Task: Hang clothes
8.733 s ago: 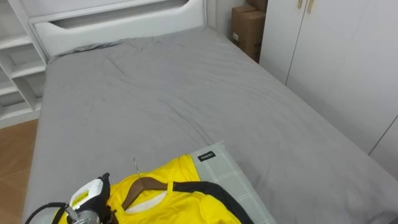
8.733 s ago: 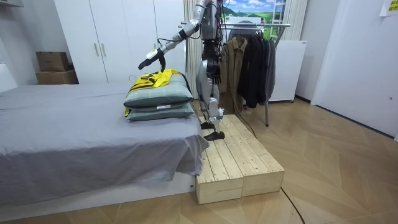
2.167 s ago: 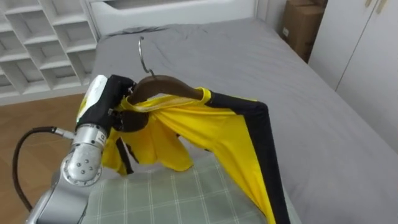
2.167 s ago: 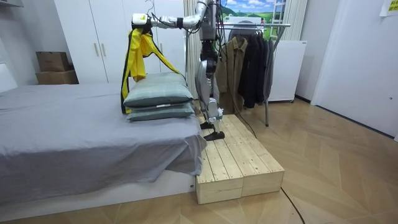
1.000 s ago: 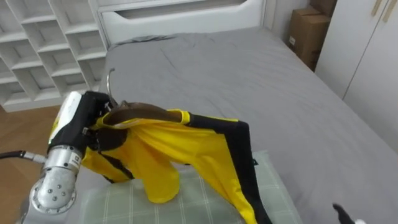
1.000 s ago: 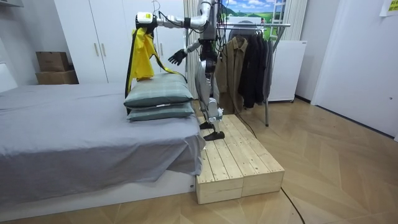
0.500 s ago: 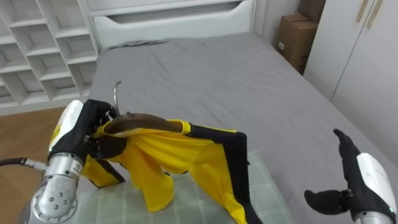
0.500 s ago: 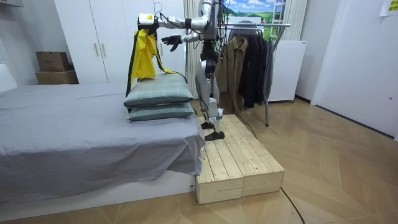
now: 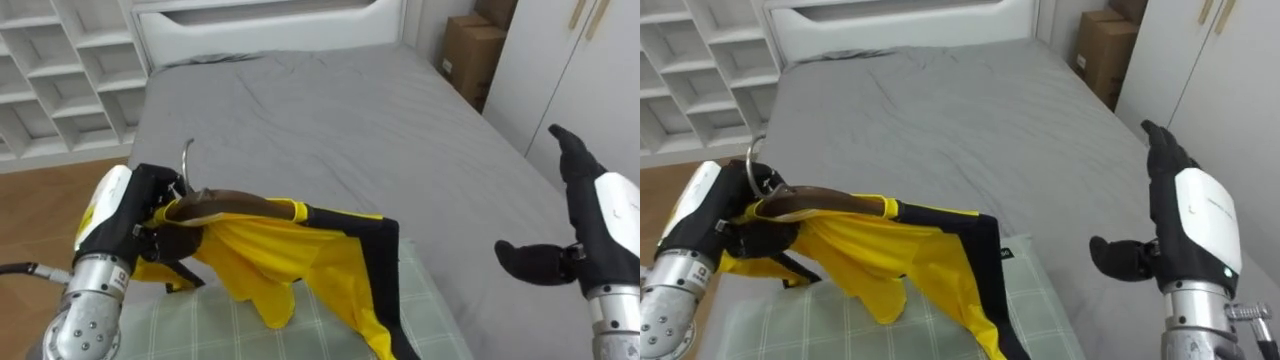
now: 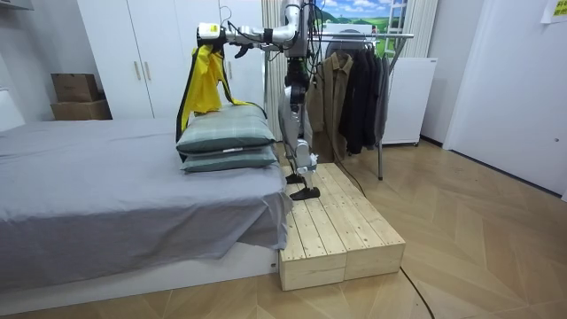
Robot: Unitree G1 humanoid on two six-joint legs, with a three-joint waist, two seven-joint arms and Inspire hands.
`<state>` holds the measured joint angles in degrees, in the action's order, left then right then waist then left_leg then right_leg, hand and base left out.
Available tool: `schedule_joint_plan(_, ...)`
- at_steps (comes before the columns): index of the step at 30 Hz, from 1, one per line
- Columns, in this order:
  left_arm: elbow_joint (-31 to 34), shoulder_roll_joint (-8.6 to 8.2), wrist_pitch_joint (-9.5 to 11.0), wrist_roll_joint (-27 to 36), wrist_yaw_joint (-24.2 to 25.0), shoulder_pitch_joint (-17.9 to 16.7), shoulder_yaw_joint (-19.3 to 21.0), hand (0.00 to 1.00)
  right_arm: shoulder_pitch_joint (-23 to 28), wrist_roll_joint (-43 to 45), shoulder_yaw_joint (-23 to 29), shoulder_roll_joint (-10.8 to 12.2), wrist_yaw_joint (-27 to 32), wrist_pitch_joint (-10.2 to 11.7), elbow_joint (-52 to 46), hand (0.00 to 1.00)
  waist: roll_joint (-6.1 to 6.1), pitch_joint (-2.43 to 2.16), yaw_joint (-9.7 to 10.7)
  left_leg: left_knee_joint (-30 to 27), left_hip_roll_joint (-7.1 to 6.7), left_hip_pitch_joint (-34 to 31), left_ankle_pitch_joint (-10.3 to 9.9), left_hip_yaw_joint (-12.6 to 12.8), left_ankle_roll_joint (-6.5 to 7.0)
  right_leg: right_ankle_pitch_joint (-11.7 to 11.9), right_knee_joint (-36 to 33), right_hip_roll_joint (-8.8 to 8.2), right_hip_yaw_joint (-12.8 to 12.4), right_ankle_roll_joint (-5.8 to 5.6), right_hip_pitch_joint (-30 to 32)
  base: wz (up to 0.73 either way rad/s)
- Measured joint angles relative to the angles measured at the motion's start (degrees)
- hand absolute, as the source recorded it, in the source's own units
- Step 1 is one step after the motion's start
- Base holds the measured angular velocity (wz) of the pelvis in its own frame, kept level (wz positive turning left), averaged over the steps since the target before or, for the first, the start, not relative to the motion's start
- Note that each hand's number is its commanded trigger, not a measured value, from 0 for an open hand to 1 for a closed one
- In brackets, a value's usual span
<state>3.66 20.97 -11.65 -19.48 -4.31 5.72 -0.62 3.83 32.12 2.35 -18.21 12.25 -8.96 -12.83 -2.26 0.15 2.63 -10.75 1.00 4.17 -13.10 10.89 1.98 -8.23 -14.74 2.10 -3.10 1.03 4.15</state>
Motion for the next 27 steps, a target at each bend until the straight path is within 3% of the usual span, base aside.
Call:
schedule_joint_plan(7, 0.5, 0.04, 0.0, -0.4, 1.3, 0.0, 0.0, 1.00, -4.8, 0.0, 0.0, -0.5, -3.1, -0.7, -0.4, 0.00, 0.40, 0.01, 0.2, -0.1, 0.04, -0.4, 0.0, -0.1, -0.01, 0.0, 0.0, -0.03, 0.2, 0.06, 0.2, 0.00)
schedule_joint_plan(13, 6.8, 0.26, 0.0, -0.3, 0.8, 0.0, -0.3, 1.00, -8.1, -0.1, -1.3, -0.7, -3.9, -0.8, -1.5, 0.00, 2.13, -0.02, 0.3, -0.1, 0.06, -0.8, 0.0, -0.3, -0.06, 0.1, 0.0, -0.05, 0.4, 0.13, 0.6, 0.00)
schedule_joint_plan(15, 7.9, 0.45, 0.0, -0.3, 0.7, 0.1, -1.4, 1.00, -9.6, -0.1, -2.8, -1.7, -5.4, -1.6, -1.7, 0.00, 2.63, -0.03, 0.3, -0.1, 0.08, -0.8, 0.0, -0.3, -0.06, 0.1, 0.0, -0.10, 0.6, 0.13, 0.6, 0.00)
schedule_joint_plan(17, 8.0, 0.44, 0.0, -0.3, 0.7, 0.1, -2.2, 1.00, -10.9, -0.1, -3.4, -2.7, -7.1, -1.9, -1.8, 0.00, 2.76, -0.05, 0.3, -0.1, 0.08, -1.0, 0.0, -0.3, -0.06, 0.1, 0.1, -0.13, 0.7, 0.13, 0.7, 0.00)
schedule_joint_plan(27, 8.4, 0.38, 0.0, -0.4, 0.8, 0.1, -2.3, 1.00, -14.0, -0.6, -3.5, -3.0, -12.9, -2.4, -2.3, 0.00, 2.82, -0.05, -0.3, -0.1, 0.35, -0.4, 0.0, -0.4, -0.07, 0.2, 0.9, -0.01, 1.7, 0.36, -0.2, 0.00)
